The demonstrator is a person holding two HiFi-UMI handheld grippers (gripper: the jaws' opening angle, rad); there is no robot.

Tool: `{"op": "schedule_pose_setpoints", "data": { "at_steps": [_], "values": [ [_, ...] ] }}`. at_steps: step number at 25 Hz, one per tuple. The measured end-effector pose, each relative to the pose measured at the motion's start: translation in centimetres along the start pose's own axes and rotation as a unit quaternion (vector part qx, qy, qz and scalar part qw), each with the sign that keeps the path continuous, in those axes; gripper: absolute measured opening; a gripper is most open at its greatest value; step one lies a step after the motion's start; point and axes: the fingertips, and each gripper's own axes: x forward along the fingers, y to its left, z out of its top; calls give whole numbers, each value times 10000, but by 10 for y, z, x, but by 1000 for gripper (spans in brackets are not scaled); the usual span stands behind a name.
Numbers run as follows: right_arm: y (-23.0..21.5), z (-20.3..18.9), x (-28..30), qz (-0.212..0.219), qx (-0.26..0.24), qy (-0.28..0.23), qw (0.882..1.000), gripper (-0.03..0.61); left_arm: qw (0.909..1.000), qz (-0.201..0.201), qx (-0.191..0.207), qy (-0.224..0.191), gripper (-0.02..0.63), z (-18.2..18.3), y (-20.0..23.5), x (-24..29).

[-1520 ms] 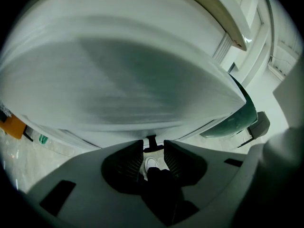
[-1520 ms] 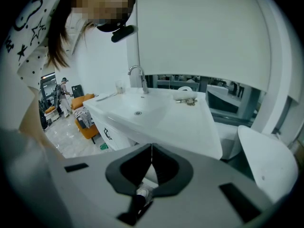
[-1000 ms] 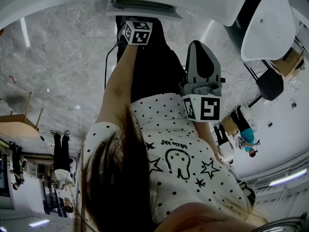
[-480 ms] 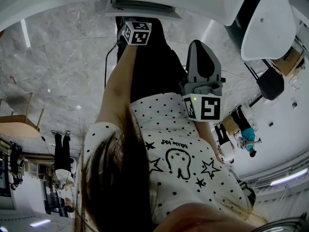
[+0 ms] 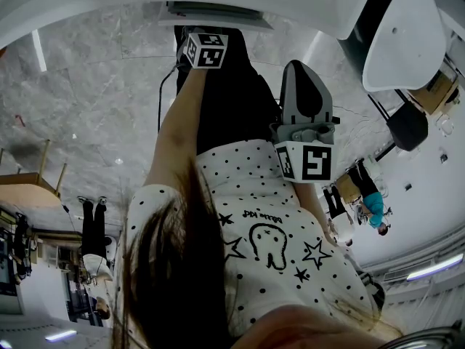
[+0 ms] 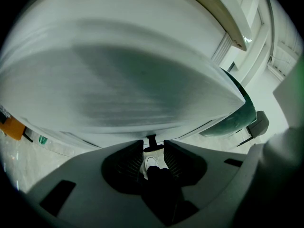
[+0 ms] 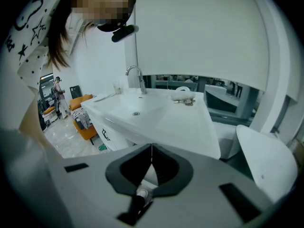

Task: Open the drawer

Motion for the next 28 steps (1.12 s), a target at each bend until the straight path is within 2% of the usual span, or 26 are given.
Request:
{"op": "schedule_pose_setpoints", "data": {
  "at_steps": [18, 28],
  "values": [
    [-7, 0, -1, -21, 51, 7, 10000, 15, 10000, 39, -22, 7, 138, 1, -1, 0],
    [2, -9, 12, 240, 94, -102, 9996, 15, 9999, 33, -35, 104, 121, -15, -1, -7]
  ]
}}
